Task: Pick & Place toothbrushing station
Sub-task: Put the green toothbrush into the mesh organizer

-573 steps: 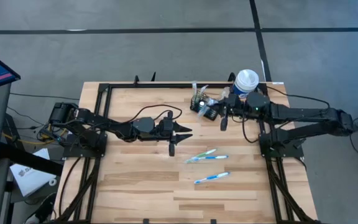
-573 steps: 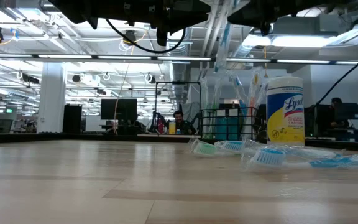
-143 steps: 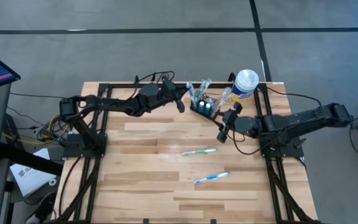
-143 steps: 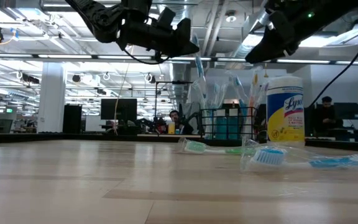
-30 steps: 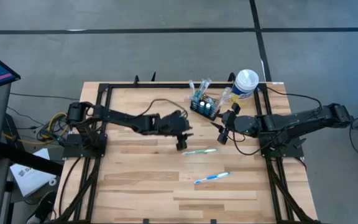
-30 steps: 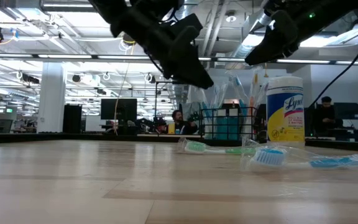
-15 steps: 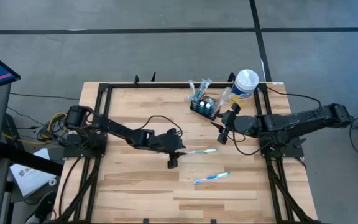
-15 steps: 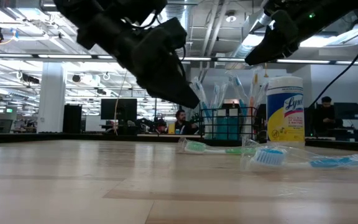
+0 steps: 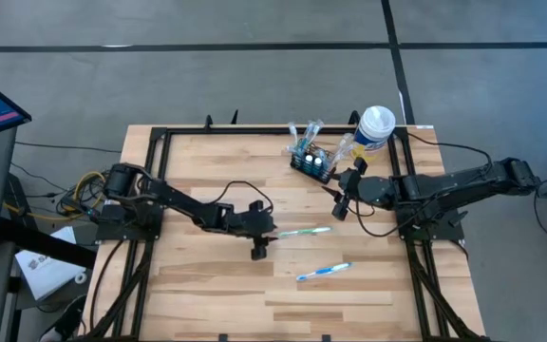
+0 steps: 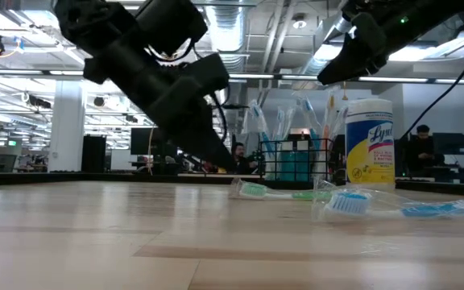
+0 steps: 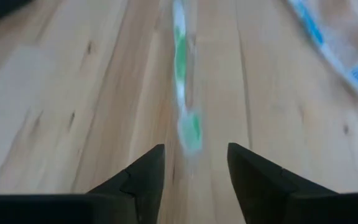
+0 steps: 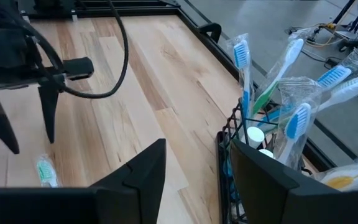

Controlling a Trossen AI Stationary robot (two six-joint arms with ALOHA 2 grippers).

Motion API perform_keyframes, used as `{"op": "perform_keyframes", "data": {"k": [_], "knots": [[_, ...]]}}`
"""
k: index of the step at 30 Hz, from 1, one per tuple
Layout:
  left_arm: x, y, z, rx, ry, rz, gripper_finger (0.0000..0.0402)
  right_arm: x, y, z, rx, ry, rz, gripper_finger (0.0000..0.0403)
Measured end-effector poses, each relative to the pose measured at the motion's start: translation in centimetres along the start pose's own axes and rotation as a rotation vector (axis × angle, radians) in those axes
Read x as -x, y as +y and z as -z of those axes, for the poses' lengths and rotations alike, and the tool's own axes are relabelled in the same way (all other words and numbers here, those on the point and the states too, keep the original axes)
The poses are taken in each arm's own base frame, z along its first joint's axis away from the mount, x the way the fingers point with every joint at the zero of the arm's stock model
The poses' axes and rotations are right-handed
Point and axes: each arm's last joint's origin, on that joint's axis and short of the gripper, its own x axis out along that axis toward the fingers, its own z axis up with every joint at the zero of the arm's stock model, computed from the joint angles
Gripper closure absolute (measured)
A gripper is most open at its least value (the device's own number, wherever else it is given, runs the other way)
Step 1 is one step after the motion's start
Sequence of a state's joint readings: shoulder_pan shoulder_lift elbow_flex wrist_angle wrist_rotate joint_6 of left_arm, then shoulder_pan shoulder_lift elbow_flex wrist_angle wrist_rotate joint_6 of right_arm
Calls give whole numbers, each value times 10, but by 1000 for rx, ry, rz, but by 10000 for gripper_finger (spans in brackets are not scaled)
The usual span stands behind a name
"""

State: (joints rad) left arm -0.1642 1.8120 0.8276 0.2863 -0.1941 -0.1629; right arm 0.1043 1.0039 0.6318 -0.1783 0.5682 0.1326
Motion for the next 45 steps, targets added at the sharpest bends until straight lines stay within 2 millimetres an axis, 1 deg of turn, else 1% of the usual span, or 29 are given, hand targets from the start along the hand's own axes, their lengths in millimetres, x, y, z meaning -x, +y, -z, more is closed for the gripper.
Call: {"op": "perform_keyframes", "data": {"k": [3, 6, 8, 13, 16, 19, 22, 28, 33, 36, 40, 45], "knots": [[-7, -1, 5, 0, 3, -1, 213, 0, 0, 0, -3, -5, -1, 234], [-15, -1, 15, -7, 39, -7, 198, 0, 0, 0, -3, -5, -1, 235], [-22, -1, 21, -10, 51, -10, 193, 0, 0, 0, -3, -5, -1, 236], [-30, -1, 25, -7, 30, -41, 195, 0, 0, 0, -3, -5, -1, 236], [-30, -3, 25, -34, 23, -59, 213, 0, 0, 0, -3, -5, -1, 234], [-30, -6, 27, -93, 28, -59, 244, 0, 0, 0, -3, -5, -1, 235], [-29, -9, 28, -108, 32, -60, 287, 0, 0, 0, -3, -4, -1, 237], [-29, -11, 29, -138, 39, -59, 387, 0, 0, 0, -3, -4, -1, 237], [-29, -12, 30, -147, 36, -88, 399, 0, 0, 0, -3, -4, -2, 237], [-26, -12, 29, -149, 40, -91, 400, 0, 1, 0, -3, 1, -43, 239], [-14, -10, 22, -154, 49, -114, 401, 0, 4, 0, 13, 12, -135, 241], [9, -11, 0, -132, -16, -109, 401, -9, 10, 4, 58, 45, -164, 242]]}}
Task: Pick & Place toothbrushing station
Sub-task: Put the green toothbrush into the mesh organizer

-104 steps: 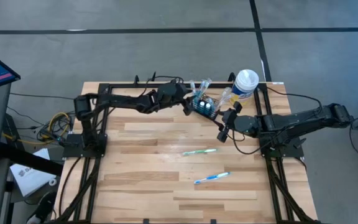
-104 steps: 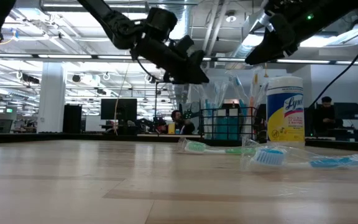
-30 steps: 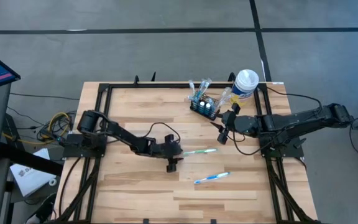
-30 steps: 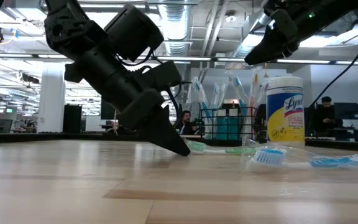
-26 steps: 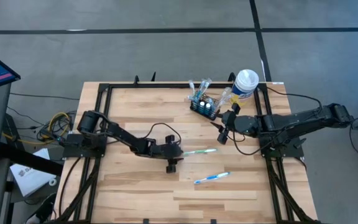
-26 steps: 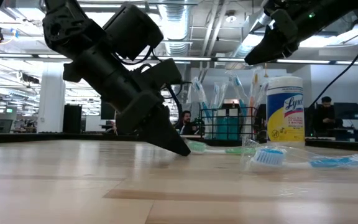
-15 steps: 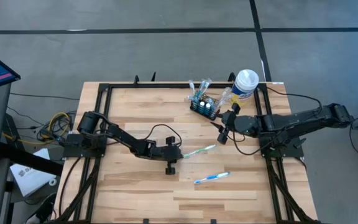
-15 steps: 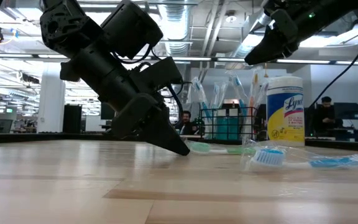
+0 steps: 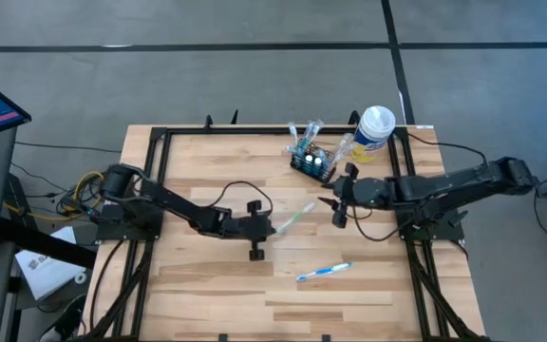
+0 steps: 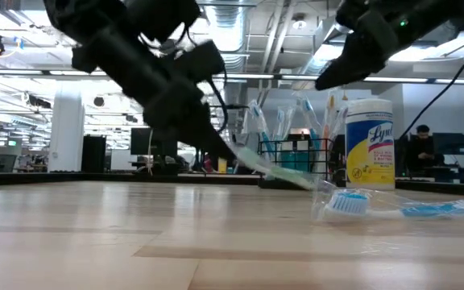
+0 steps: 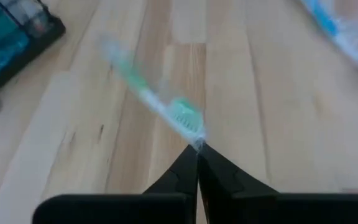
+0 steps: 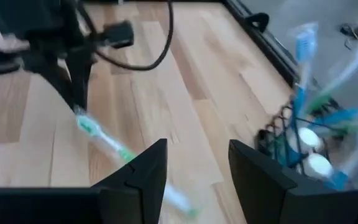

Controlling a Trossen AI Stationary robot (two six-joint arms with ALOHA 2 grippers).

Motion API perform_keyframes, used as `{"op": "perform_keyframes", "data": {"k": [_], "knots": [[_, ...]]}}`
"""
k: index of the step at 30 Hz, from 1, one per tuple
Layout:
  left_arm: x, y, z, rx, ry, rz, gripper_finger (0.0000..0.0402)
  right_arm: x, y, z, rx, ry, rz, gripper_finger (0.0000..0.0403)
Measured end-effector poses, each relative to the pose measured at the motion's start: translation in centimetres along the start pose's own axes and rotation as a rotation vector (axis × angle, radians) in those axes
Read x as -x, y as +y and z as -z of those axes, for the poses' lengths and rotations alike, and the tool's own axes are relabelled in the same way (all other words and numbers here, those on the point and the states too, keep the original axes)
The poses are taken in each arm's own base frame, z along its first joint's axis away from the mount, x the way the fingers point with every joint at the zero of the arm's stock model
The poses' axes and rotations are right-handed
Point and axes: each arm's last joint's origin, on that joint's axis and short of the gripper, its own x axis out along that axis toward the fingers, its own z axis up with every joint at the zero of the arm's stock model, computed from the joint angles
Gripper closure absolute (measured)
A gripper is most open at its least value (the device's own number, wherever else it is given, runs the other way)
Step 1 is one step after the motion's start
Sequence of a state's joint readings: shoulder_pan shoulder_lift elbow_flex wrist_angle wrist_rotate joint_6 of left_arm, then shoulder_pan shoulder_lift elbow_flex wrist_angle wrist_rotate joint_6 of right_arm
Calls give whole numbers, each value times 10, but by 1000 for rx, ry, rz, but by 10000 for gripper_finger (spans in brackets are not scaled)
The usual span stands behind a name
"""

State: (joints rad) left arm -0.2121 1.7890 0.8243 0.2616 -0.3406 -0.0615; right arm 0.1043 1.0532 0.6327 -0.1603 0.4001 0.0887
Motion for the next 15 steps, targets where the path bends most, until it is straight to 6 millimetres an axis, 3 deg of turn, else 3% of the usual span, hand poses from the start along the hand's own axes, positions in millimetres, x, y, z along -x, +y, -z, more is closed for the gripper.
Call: {"op": "perform_keyframes", "data": {"k": [6, 15], "knots": [[22, 4, -20, 38, -77, 36, 401, -29, 17, 1, 186, 31, -95, 242], [50, 11, -42, 157, -180, 88, 401, -50, 45, -17, 346, 40, -142, 242]]}}
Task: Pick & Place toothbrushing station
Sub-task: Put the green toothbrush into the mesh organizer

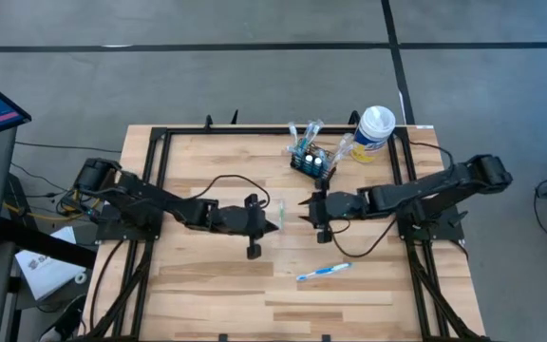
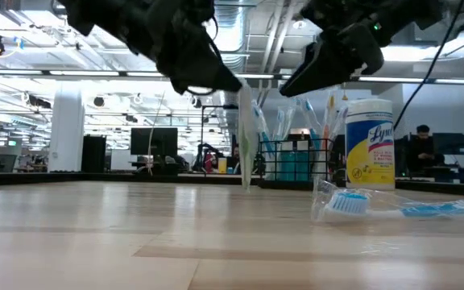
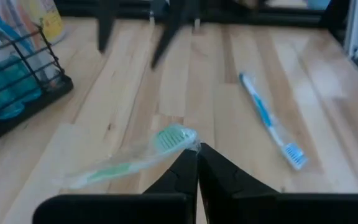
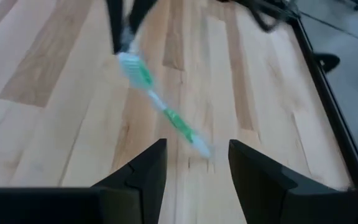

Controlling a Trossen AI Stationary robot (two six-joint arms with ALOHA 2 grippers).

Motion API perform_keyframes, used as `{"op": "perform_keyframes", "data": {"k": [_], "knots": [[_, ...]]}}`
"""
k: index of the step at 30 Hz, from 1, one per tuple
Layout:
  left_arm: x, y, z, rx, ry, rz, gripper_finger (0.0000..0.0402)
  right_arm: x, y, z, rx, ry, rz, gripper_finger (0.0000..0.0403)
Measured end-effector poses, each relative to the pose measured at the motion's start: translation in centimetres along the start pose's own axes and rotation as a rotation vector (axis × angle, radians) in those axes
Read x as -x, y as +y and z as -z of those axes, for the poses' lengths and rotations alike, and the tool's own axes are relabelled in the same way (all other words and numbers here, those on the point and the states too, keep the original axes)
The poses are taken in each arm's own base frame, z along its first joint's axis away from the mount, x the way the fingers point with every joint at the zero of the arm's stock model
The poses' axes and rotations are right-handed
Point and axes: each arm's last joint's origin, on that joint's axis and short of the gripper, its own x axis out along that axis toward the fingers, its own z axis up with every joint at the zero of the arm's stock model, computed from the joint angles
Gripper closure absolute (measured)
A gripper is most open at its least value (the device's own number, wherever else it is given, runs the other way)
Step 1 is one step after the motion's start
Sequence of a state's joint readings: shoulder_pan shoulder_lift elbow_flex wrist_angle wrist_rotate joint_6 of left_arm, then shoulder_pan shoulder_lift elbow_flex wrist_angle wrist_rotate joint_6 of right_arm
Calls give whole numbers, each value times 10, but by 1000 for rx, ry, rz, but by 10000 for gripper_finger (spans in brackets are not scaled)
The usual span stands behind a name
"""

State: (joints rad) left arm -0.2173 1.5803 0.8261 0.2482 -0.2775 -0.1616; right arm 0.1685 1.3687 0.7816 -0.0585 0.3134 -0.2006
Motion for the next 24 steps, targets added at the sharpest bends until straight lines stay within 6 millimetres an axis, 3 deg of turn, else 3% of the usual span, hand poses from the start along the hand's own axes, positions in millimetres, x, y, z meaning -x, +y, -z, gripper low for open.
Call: {"op": "perform_keyframes", "data": {"k": [9, 19, 24], "knots": [[21, 2, -20, 81, -85, 31, 401, -10, 11, -14, 20, -59, 20, 242], [21, 3, -21, 91, -102, 12, 401, -24, 15, -17, 31, -113, 21, 242], [21, 4, -22, 95, -111, 2, 401, -23, 17, -19, 2, -149, -75, 242]]}}
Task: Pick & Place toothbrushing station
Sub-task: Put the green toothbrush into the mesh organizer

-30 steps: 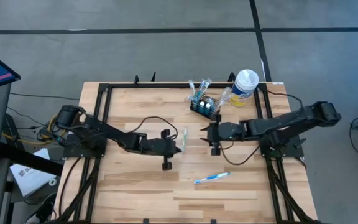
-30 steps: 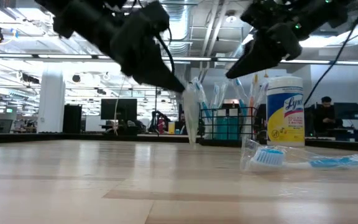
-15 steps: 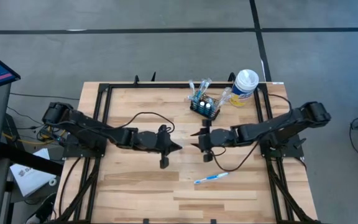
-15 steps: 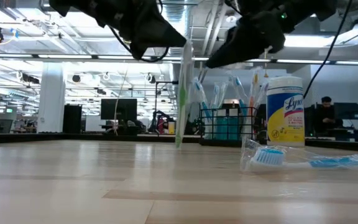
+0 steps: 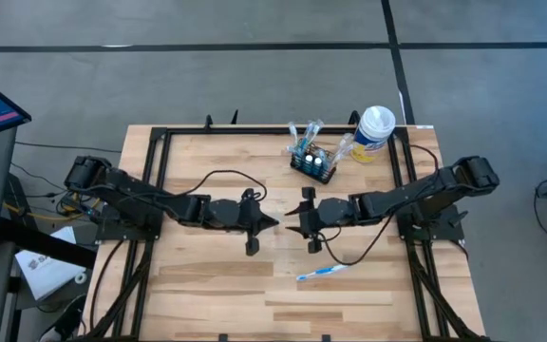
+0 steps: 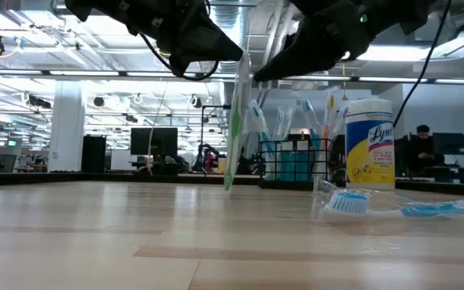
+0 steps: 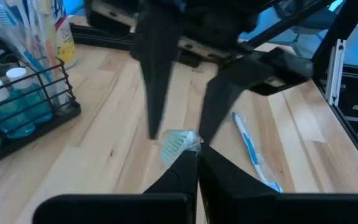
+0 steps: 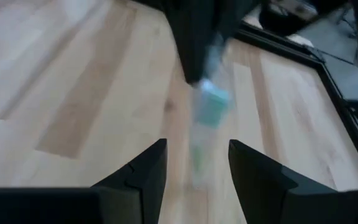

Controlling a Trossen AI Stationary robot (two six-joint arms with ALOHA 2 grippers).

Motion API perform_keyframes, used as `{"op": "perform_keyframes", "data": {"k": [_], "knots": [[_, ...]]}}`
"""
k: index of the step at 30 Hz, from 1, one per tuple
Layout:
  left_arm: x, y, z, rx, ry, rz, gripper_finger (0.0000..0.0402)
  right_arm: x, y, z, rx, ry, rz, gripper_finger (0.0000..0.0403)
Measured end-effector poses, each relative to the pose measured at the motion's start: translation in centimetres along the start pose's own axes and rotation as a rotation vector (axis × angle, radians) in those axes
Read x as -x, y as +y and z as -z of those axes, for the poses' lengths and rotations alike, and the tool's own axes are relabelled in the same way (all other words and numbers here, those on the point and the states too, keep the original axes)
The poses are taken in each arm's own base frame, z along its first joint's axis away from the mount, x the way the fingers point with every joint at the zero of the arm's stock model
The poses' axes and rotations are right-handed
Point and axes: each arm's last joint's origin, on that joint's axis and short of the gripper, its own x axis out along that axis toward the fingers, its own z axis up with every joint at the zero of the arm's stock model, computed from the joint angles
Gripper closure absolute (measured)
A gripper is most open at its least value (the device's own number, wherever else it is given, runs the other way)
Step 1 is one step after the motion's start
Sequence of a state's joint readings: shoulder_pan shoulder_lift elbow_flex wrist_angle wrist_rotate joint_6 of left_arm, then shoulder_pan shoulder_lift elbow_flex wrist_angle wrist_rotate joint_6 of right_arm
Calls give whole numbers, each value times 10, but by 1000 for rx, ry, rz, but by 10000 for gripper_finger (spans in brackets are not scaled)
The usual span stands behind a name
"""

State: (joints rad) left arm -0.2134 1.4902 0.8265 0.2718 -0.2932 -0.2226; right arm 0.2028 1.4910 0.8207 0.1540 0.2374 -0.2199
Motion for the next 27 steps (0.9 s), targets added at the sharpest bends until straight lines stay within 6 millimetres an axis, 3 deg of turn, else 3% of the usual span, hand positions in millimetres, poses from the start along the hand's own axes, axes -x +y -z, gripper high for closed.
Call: {"op": "perform_keyframes", "data": {"k": [27], "knots": [[1, -4, -14, -22, -149, 29, 401, -1, -5, -10, -77, -115, -23, 255]]}}
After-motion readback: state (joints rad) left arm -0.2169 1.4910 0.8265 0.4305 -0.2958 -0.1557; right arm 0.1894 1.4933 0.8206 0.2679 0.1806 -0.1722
